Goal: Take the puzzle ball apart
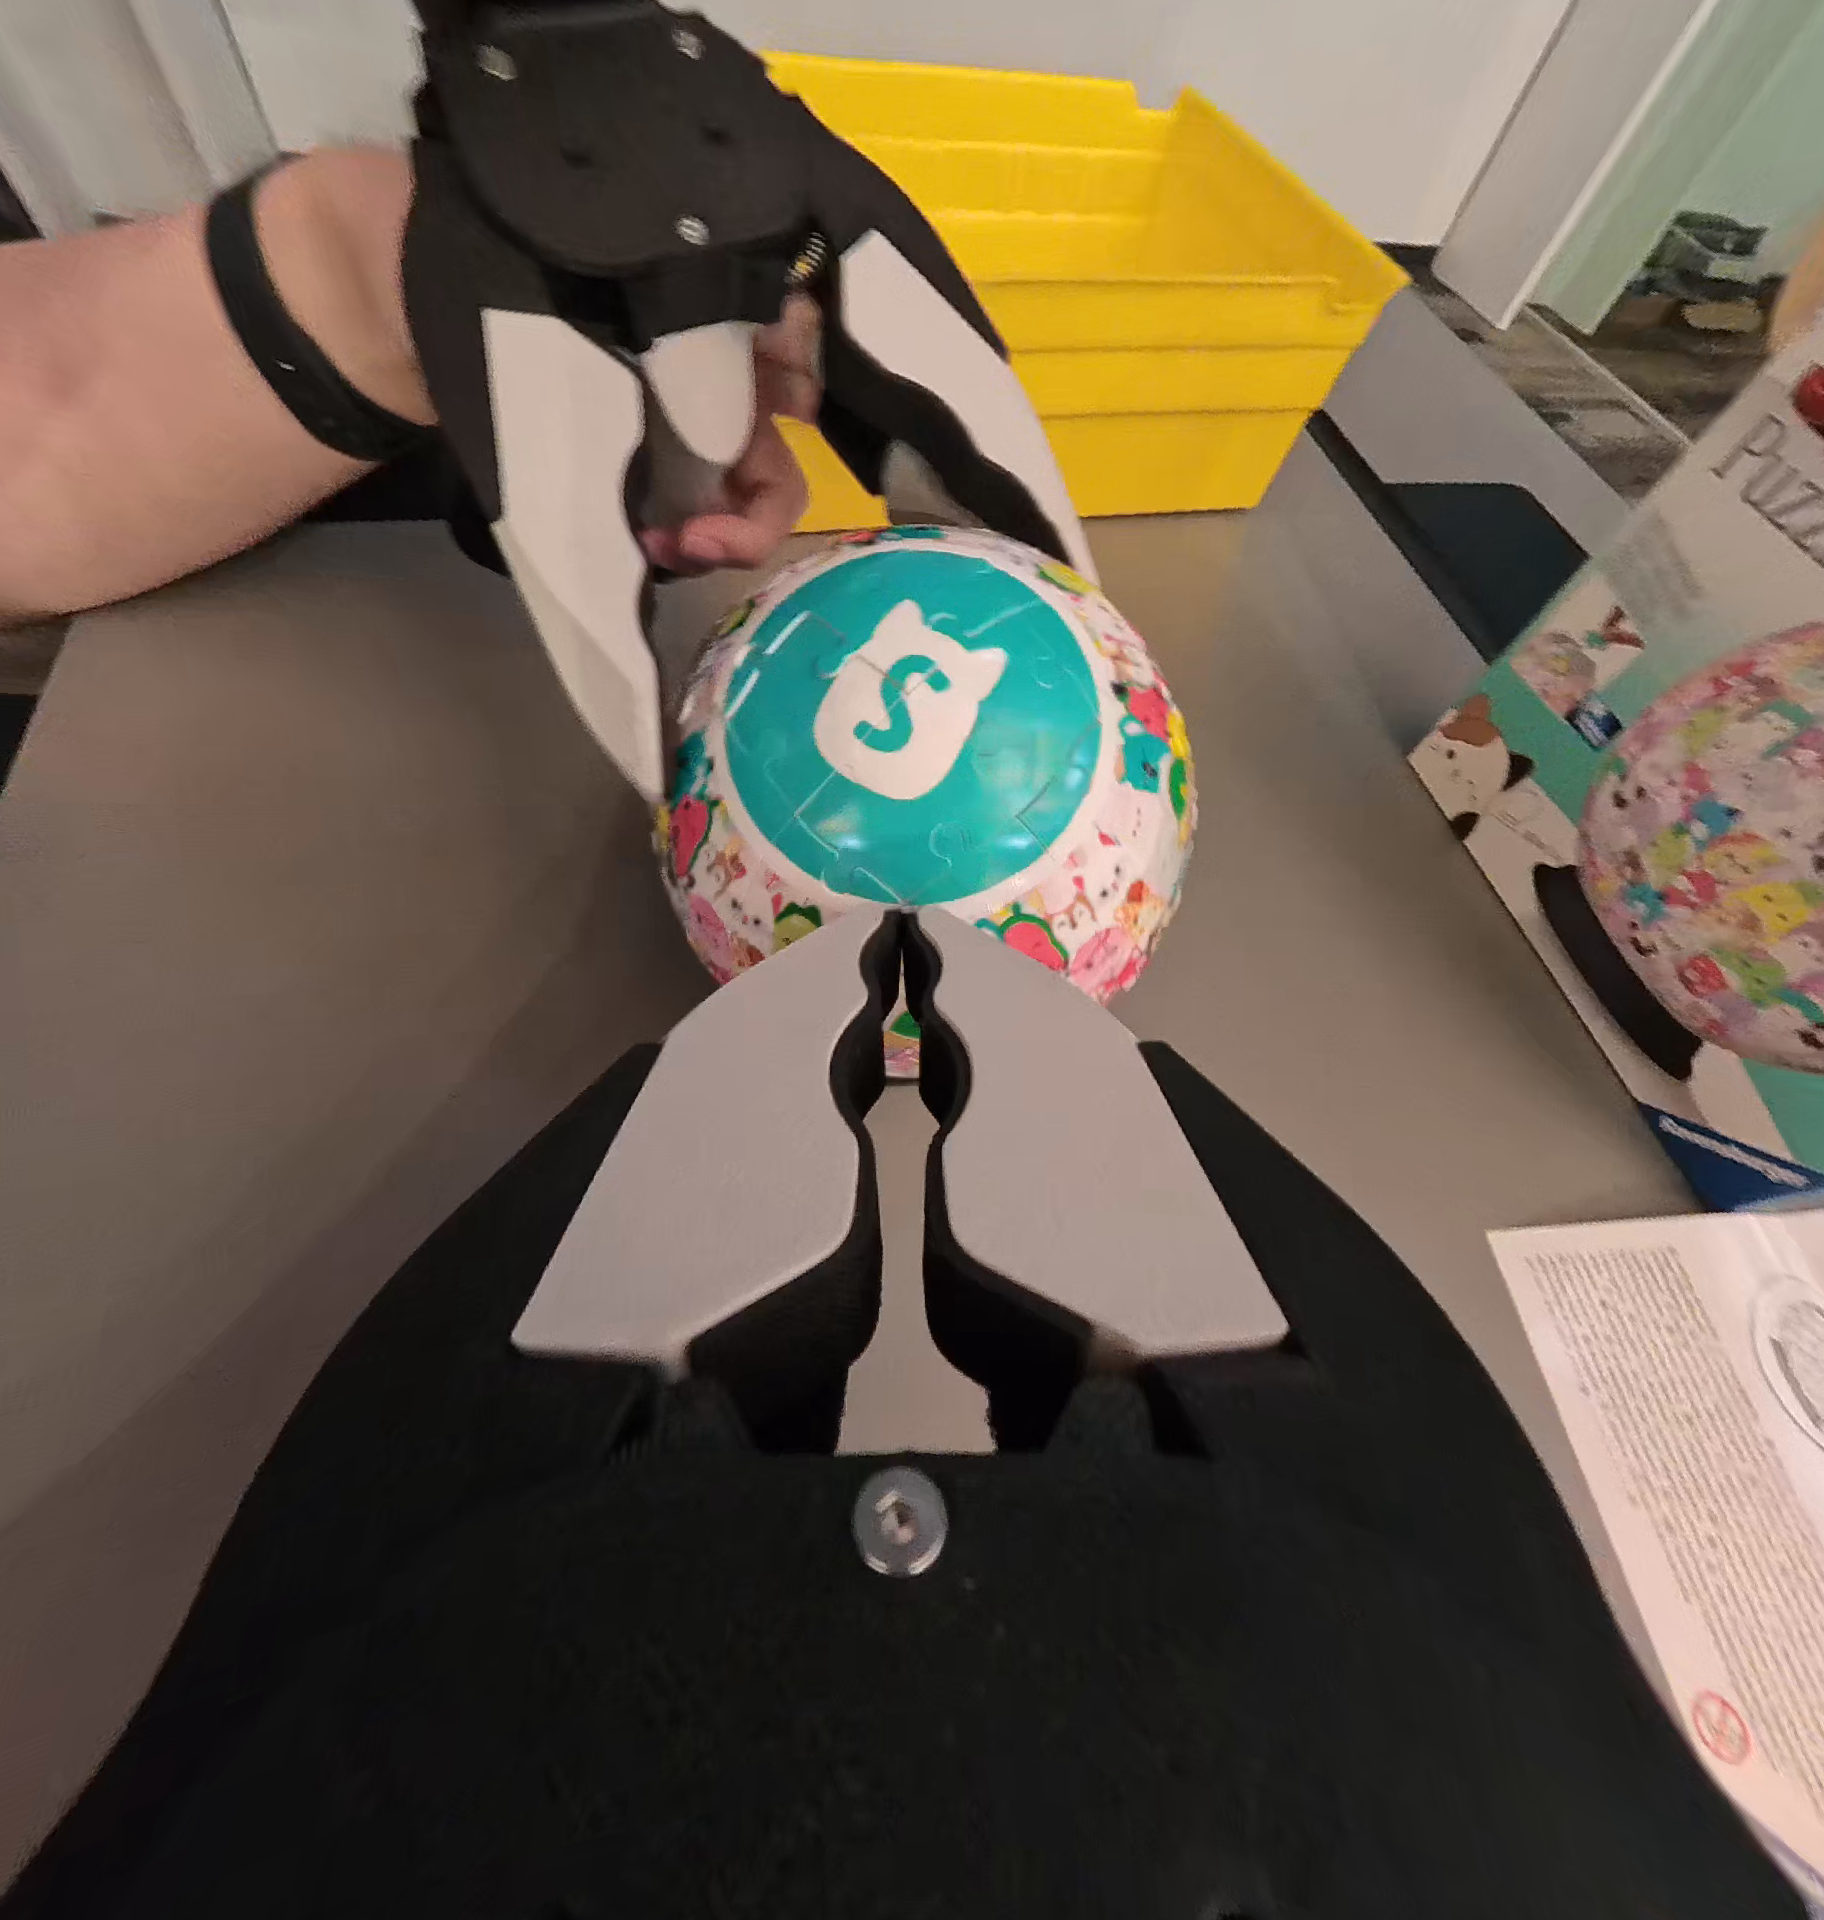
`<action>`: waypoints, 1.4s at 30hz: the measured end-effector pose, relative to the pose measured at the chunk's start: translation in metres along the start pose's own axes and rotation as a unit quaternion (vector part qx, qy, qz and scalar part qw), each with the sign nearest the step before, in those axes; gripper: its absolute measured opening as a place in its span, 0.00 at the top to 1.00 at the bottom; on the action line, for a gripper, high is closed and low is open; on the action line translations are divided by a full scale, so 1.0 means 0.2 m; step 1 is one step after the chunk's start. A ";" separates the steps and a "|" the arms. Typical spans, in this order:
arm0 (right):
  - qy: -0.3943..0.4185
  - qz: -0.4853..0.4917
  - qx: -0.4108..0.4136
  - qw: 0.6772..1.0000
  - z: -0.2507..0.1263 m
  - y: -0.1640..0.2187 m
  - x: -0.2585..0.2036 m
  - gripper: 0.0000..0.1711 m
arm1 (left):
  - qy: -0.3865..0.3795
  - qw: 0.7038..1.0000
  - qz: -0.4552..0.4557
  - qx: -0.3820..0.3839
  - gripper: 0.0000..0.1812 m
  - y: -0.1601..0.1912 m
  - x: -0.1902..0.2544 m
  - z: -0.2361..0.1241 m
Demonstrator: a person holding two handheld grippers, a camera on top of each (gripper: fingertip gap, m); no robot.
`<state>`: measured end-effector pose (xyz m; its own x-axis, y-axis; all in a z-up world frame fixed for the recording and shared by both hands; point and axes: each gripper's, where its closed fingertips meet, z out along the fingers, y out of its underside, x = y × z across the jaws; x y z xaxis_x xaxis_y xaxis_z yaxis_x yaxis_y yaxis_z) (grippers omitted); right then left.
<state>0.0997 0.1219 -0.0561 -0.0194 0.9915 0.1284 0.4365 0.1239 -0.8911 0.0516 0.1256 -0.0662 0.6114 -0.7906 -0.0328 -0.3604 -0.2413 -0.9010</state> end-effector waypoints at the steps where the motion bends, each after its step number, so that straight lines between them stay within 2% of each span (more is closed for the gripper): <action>1: -0.007 -0.003 0.004 1.000 0.01 -0.01 -0.02 1.00 | 0.007 1.000 -0.006 0.011 0.36 -0.01 0.00 0.01; 7: -0.040 -0.016 0.022 0.999 0.04 -0.05 -0.12 0.99 | 0.073 0.991 -0.073 0.083 0.38 -0.06 -0.01 -0.01; 10: -0.050 -0.009 0.033 0.998 0.02 -0.06 -0.11 0.98 | 0.064 0.993 -0.072 0.073 0.37 -0.05 -0.03 -0.05; 15: 0.006 0.075 0.124 0.989 -0.05 -0.13 0.09 0.98 | 0.036 0.999 -0.020 0.022 0.34 0.01 -0.02 -0.05; 18: -0.021 0.118 0.139 0.983 -0.04 -0.11 0.10 0.96 | 0.039 0.999 -0.006 0.006 0.34 0.03 0.00 -0.03; 21: -0.032 0.110 0.150 0.982 -0.04 -0.16 0.05 0.97 | 0.040 0.999 -0.009 0.013 0.33 0.03 0.00 -0.01; 24: -0.018 0.043 0.133 0.990 -0.01 -0.21 -0.05 0.99 | 0.036 0.999 -0.016 0.031 0.33 0.01 0.01 0.02; 28: 0.063 -0.044 0.095 0.993 0.01 -0.19 -0.03 1.00 | 0.025 0.998 -0.022 0.060 0.33 -0.03 0.03 0.09; 33: 0.061 -0.025 0.088 0.994 -0.02 -0.18 -0.01 1.00 | 0.013 0.996 -0.012 0.090 0.33 -0.06 0.05 0.13; 40: 0.106 -0.095 0.065 0.988 -0.06 -0.21 -0.01 0.99 | 0.002 0.995 -0.020 0.100 0.33 -0.07 0.05 0.15; 42: 0.092 -0.084 0.019 0.992 -0.02 -0.13 -0.01 0.99 | -0.002 0.995 -0.023 0.102 0.33 -0.08 0.05 0.15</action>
<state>0.0915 0.1164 -0.0316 0.0762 0.9335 0.3504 0.4073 0.2916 -0.8655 0.0847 0.1393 -0.0659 0.6263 -0.7796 0.0089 -0.1819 -0.1573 -0.9707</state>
